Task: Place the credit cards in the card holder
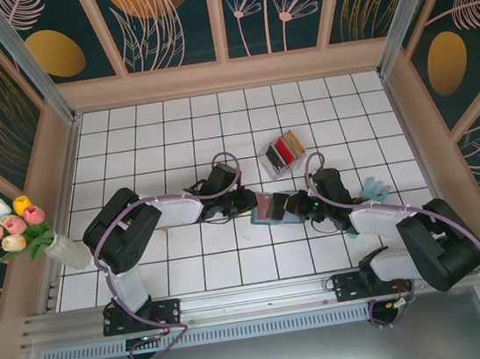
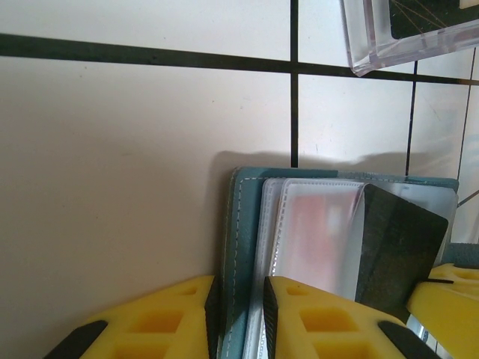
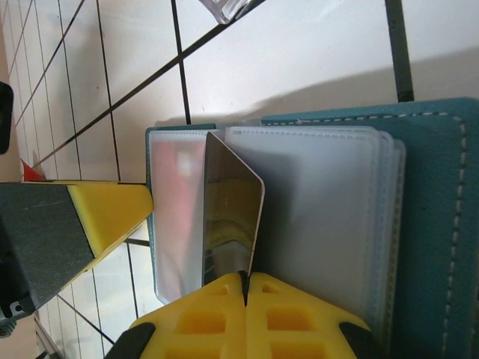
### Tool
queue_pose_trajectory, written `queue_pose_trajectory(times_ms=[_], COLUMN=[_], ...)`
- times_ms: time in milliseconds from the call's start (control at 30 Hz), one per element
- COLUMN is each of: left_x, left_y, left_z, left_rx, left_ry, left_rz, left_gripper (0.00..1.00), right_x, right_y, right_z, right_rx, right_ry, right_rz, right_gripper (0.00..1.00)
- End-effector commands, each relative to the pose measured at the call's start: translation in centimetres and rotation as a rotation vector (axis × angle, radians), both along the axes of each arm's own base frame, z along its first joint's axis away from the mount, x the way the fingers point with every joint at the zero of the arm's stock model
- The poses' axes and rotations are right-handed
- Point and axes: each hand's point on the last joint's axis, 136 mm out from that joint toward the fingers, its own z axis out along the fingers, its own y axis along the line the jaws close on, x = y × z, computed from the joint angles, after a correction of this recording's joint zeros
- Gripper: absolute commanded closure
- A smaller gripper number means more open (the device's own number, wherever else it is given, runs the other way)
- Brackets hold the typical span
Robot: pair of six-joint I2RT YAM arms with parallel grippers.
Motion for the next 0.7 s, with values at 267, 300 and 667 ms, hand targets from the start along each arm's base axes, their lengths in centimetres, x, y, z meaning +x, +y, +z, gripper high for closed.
queue_pose_trajectory(times_ms=[267, 300, 667], left_x=[-0.6, -0.7, -0.6], left_y=[-0.1, -0.1, -0.5], left_z=[-1.2, -1.2, -1.1], left_rx=[0.027, 0.027, 0.012], left_ry=[0.021, 0.022, 0.022], left_rz=[-0.024, -0.025, -0.036], left_gripper=[0.74, 0.74, 0.74], right_x=[-0.2, -0.1, 1.1], right_y=[0.1, 0.2, 1.1], right_z=[1.5, 1.7, 2.9], right_rx=[0.027, 0.033, 0.117], right_ry=[-0.016, -0.021, -0.035], right_rz=[0.093, 0.095, 0.048], right_gripper=[1.0, 1.0, 0.93])
